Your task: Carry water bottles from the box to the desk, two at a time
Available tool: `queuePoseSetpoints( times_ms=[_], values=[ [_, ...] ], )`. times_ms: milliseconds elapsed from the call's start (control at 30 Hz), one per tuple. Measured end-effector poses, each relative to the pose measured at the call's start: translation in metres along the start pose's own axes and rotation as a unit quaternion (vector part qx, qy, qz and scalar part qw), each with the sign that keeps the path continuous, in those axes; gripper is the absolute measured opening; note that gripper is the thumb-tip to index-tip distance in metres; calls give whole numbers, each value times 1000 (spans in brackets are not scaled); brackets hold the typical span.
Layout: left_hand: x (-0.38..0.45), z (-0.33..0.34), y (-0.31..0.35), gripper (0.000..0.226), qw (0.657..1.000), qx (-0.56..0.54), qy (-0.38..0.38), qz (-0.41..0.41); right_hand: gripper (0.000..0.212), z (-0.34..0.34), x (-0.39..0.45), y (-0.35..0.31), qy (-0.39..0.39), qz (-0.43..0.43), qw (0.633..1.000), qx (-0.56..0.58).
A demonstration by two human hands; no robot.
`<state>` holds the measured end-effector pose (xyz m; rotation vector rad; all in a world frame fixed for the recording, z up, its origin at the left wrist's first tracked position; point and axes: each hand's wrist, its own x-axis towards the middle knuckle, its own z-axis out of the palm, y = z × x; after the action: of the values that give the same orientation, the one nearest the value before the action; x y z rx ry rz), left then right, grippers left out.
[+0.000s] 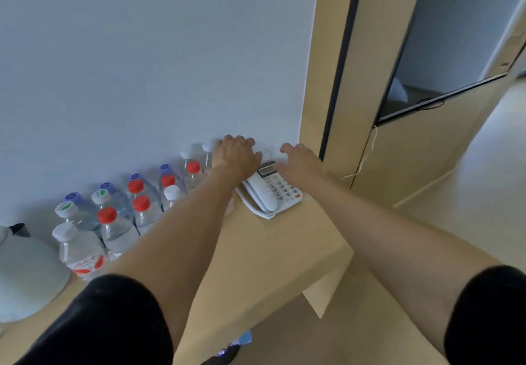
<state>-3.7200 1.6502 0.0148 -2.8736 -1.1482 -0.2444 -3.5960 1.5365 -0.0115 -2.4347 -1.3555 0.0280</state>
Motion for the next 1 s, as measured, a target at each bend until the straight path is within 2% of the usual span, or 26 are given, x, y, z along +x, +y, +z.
queuePoseSetpoints(
  times_ms=[200, 300, 467, 733, 1000],
  values=[
    [16, 10, 128, 45, 996, 25, -18, 89, 38, -42, -29, 102, 16, 94, 995, -21],
    [20, 13, 206, 43, 991, 16, -28, 131, 46, -67, -53, 165, 20, 148, 989, -20],
    [13, 23, 345, 41, 979, -32, -35, 199, 47, -111, -108, 278, 52, 218, 975, -15],
    [-9, 32, 548, 47, 953, -67, -51, 291, 49, -186, -217, 439, 91, 354, 930, -43],
    [-29, 48, 684, 40, 917, -83, -53, 386, 50, -221, -303, 537, 101, 479, 871, -44]
  ],
)
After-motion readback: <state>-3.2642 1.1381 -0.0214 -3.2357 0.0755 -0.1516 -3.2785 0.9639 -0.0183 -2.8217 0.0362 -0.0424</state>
